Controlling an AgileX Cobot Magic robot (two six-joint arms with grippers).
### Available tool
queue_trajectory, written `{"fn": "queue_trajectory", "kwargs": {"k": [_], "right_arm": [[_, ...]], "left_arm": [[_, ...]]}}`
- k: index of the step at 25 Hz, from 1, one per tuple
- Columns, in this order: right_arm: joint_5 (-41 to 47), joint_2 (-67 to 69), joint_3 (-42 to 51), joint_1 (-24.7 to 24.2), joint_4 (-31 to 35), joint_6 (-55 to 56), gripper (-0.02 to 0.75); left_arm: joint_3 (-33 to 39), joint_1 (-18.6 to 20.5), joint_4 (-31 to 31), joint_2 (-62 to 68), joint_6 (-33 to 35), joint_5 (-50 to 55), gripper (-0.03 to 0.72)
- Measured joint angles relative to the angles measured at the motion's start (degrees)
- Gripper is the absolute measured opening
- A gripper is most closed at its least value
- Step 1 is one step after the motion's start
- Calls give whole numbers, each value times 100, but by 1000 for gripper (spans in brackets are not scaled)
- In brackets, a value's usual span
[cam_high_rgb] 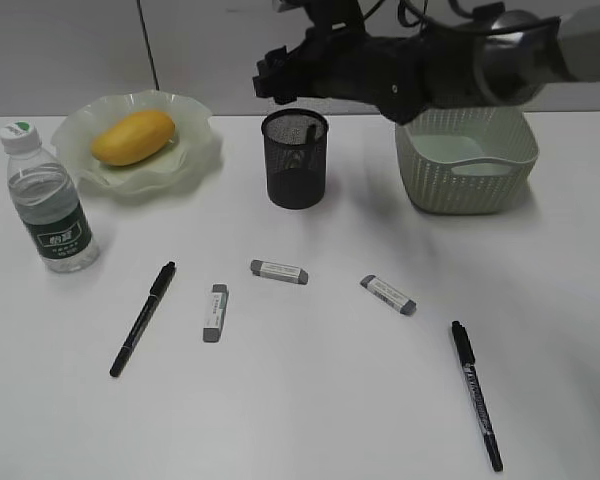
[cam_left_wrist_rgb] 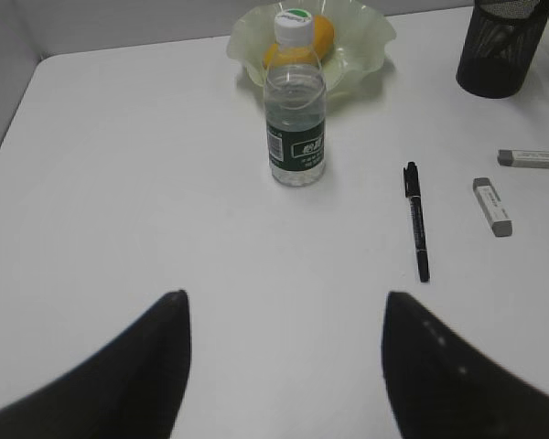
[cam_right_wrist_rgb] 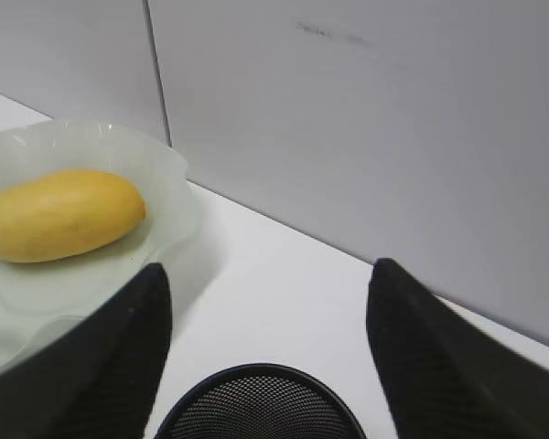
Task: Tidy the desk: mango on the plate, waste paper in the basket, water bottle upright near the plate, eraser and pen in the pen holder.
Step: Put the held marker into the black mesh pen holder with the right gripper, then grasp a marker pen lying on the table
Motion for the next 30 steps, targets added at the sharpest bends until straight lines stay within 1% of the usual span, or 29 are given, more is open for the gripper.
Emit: {"fn": "queue_trajectory", "kwargs": {"k": [3, 6, 12, 16, 23, 24, 26, 30], "right_arm": [[585, -427, 0, 25, -16, 0, 535], [1489, -931, 0, 37, 16, -7, 535], [3778, -1926, -6, -102, -2, -492, 535], [5201, -2274, -6, -436, 4, -829, 535], [7633, -2743, -6, -1252, 40, -876, 535], [7883, -2835, -6, -1373, 27, -881, 535], [8113, -3056, -6, -1586, 20, -887, 535], [8131, -3636, 192, -1962, 15, -940, 536]], "left_arm": [[0, 0, 7, 0, 0, -5, 498], [0, 0, 2, 0, 0, -11, 498], [0, 0, -23, 30, 0, -11, 498], [0, 0, -78, 338, 0, -22, 498], [0, 0, -209, 586, 0, -28, 498], [0, 0, -209, 638, 0, -28, 498], [0, 0, -227, 815, 0, -28, 498], [-107, 0, -260, 1532, 0, -133, 498]]}}
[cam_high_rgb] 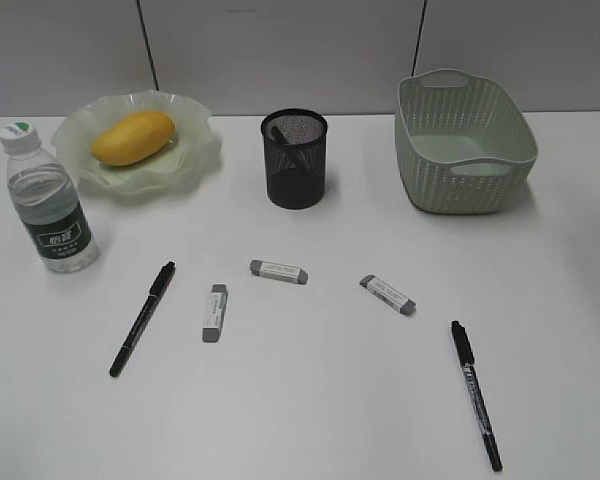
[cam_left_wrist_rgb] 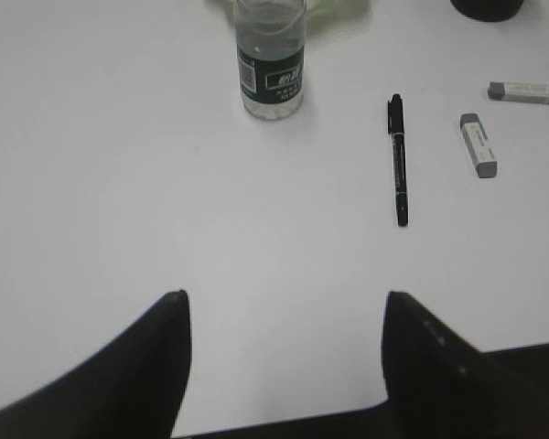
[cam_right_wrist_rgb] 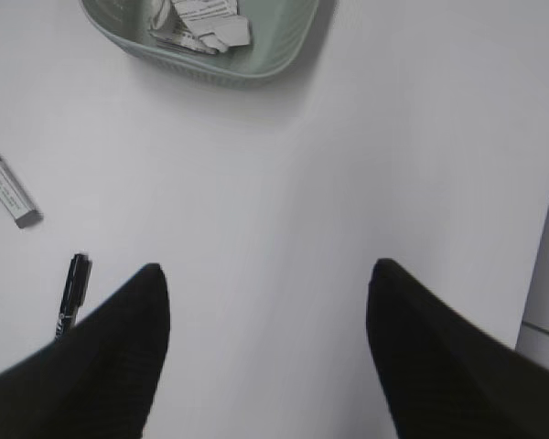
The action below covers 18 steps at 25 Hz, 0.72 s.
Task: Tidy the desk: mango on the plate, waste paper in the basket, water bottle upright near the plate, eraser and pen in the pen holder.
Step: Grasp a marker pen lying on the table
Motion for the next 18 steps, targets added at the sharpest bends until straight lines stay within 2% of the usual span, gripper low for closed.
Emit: {"fn": "queue_trajectory", "kwargs": {"k": [4, 9, 12, 15, 18], "right_arm": [[5, -751, 691, -334, 5, -50, 536], [-11, -1888, 1858, -431, 37, -50, 536], [-120, -2626, 2583, -431, 55, -50, 536], [-352, -3389, 3196, -431, 74, -18, 536], [-489, -4093, 3679, -431, 92, 51, 536]], "left_arm": [[-348, 0, -144, 982, 135, -426, 498], [-692, -307, -877, 2478, 663, -1150, 494], [-1030, -653, -850, 3566, 776, -1510, 477], [-1312, -1204, -815, 4350, 795, -1879, 472], [-1533, -1782, -743, 5061, 434, -2403, 470]]}}
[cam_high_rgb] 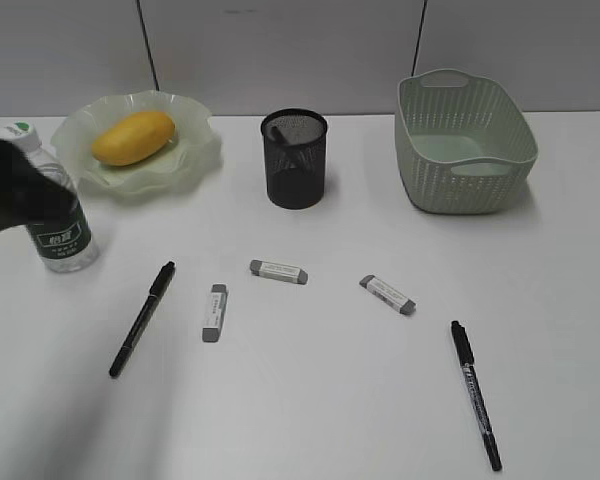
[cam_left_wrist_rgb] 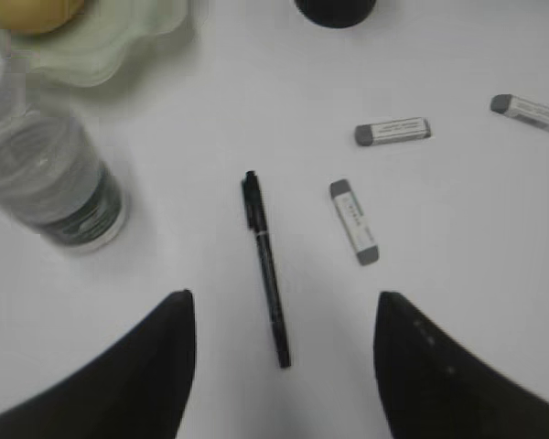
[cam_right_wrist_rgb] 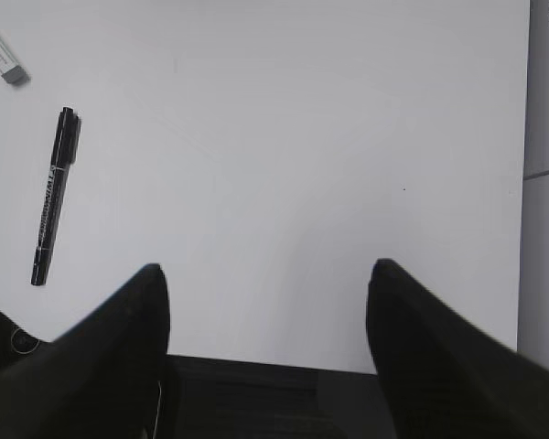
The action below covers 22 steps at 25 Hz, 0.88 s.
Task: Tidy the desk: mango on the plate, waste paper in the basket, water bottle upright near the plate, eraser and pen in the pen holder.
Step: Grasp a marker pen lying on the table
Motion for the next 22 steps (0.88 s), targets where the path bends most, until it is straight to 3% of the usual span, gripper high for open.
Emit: {"fn": "queue_trajectory", "kwargs": {"k": [4, 15, 22], "right_arm": [[-44, -850, 523, 0, 81, 29, 536], [-80, -3026, 1616, 0, 221, 34, 536], [14, -3625, 2125, 0, 232, 127, 536]], "left_arm": [[-269, -297, -8, 954, -347, -412, 470], [-930, -304, -8, 2872, -698, -767, 466], [-1045, -304, -1, 3610, -720, -1032, 463]]}}
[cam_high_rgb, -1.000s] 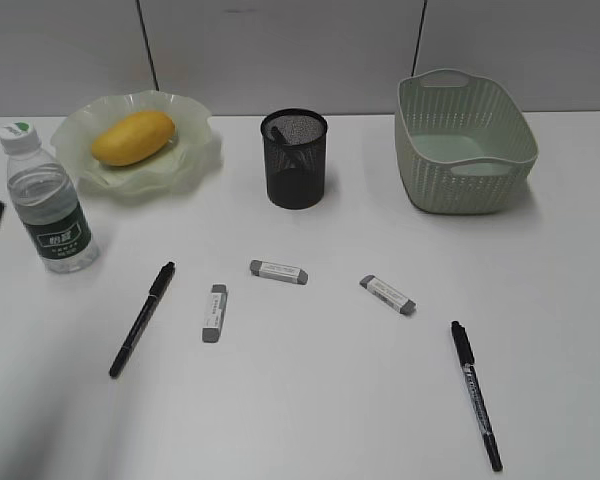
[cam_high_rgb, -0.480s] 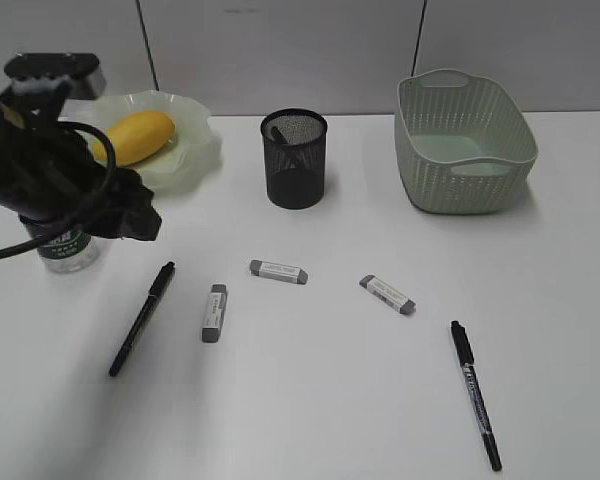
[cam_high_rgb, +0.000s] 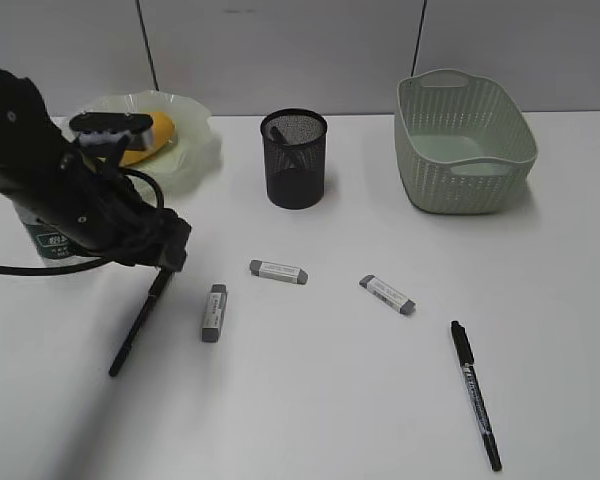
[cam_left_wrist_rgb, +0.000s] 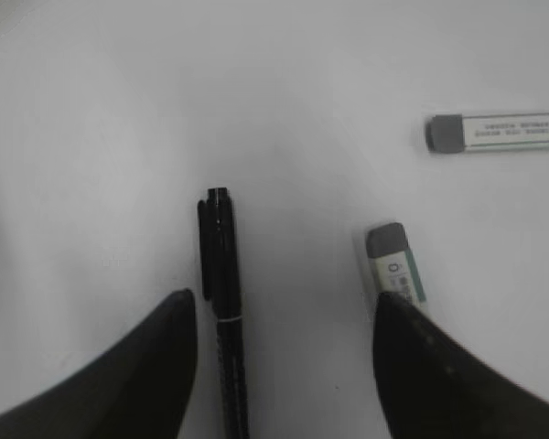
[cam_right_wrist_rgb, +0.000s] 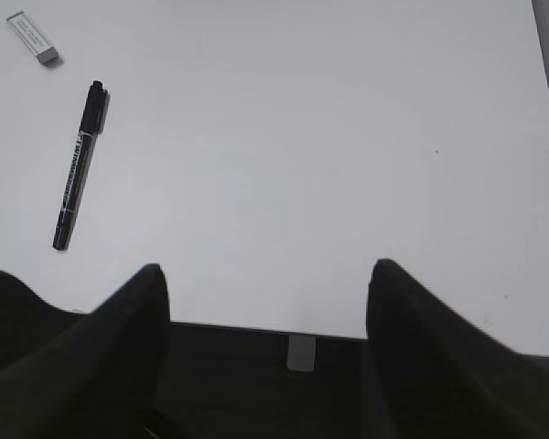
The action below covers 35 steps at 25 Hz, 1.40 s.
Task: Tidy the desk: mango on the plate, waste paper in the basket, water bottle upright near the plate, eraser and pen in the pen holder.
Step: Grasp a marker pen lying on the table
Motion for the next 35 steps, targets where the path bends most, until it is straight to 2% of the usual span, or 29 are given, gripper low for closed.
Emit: {"fn": "queue_trajectory", "kwargs": {"k": [7, 15, 22, 27, 35], "right_arm": [[-21, -266, 29, 0, 62, 47, 537], [329, -287, 11, 0, 93, 12, 537], [518, -1180, -12, 0, 88, -53, 537], [529, -1299, -36, 0, -96, -117, 537], [-322, -1307, 210, 5, -62, 108, 537]], "left_arm": [[-10, 0, 23, 425, 0, -545, 450], [-6, 18, 171, 661, -43, -426, 450], [-6, 154, 254, 661, -158, -362, 450], [-83, 225, 287, 661, -188, -69, 450], [-254, 225, 288, 665, -270, 390, 450]]}}
